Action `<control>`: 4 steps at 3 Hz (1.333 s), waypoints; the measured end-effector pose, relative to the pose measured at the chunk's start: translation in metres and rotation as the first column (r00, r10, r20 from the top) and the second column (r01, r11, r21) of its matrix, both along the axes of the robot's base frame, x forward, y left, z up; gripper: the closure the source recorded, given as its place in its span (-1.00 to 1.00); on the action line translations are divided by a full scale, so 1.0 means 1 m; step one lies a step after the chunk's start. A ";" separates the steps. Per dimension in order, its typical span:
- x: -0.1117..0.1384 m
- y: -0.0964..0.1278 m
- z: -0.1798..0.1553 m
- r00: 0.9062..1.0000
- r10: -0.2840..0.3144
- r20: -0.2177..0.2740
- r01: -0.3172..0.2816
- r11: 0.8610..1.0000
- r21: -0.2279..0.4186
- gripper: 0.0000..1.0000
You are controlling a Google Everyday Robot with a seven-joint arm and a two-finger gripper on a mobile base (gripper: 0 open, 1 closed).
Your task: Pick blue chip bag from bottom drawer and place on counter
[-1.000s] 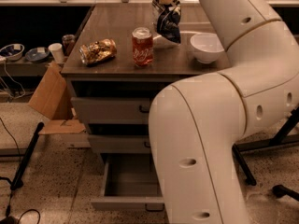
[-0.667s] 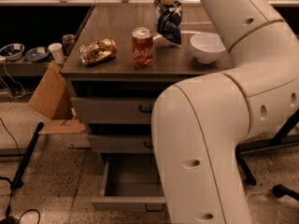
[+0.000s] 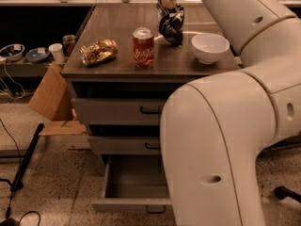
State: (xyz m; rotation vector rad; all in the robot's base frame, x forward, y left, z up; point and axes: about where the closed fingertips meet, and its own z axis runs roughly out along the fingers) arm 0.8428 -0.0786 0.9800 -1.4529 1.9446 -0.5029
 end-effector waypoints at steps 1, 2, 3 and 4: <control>-0.004 0.004 -0.006 1.000 -0.020 0.003 0.020 1.000 0.013 1.00; -0.009 0.007 -0.009 1.000 -0.021 0.006 0.021 1.000 0.013 0.62; -0.014 0.010 -0.010 1.000 -0.010 0.009 0.010 1.000 0.012 0.17; -0.018 0.010 -0.010 1.000 -0.003 0.013 0.003 1.000 0.007 -0.30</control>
Offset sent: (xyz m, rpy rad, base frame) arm -0.0241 0.0112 -0.0097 0.0173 -0.0211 -0.0247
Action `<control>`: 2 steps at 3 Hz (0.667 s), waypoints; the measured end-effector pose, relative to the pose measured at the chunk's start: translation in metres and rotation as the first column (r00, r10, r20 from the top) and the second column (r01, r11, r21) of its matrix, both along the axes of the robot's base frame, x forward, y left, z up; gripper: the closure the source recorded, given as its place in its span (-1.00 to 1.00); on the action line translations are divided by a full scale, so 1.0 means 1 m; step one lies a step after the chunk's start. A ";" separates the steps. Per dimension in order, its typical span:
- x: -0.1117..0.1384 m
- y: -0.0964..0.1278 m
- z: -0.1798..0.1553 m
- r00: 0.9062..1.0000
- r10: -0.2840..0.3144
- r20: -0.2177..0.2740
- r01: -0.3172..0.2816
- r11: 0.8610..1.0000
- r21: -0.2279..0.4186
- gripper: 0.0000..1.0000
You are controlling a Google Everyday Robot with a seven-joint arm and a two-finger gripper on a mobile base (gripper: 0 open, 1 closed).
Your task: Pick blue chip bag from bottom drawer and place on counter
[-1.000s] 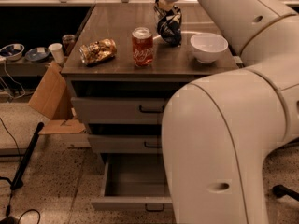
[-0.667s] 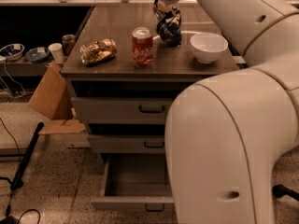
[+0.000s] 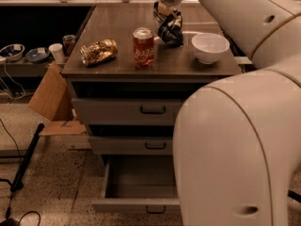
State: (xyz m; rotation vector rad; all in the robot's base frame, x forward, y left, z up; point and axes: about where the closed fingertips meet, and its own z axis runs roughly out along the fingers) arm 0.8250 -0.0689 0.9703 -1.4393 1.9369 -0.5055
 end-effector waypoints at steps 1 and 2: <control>-0.003 -0.001 0.001 1.000 0.005 0.004 -0.005 1.000 -0.004 -0.77; -0.006 -0.004 0.002 1.000 0.007 0.007 -0.007 1.000 -0.008 -1.00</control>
Offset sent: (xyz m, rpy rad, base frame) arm -0.0102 -0.0058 0.0070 -0.0065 -0.0173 0.0089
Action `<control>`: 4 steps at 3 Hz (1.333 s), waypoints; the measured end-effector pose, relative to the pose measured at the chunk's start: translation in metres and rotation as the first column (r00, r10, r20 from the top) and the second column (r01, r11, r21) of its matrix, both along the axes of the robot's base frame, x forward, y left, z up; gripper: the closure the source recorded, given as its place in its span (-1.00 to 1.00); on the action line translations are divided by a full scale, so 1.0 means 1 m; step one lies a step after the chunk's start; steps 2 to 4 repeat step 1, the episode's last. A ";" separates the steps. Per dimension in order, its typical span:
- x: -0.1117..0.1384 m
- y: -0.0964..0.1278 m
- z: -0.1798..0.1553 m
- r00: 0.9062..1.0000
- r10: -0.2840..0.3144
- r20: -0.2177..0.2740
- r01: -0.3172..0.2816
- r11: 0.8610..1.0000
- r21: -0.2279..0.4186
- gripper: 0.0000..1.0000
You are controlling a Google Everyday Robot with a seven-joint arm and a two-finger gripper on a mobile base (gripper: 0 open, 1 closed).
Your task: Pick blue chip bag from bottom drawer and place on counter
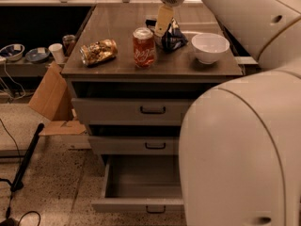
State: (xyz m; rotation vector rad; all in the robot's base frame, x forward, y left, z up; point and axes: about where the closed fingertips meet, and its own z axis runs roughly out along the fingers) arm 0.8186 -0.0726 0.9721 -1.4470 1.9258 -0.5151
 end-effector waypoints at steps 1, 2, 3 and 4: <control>0.000 0.000 0.000 1.000 0.000 0.000 0.000 1.000 0.000 -1.00; 0.000 0.000 0.000 1.000 0.000 0.000 0.000 1.000 0.000 -1.00; 0.000 0.000 0.000 1.000 0.000 0.000 0.000 1.000 0.000 -1.00; 0.000 0.000 0.000 1.000 0.000 0.000 0.000 1.000 0.000 -1.00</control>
Offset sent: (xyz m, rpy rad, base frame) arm 0.0000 0.0000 0.0000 0.0000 0.0000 0.0000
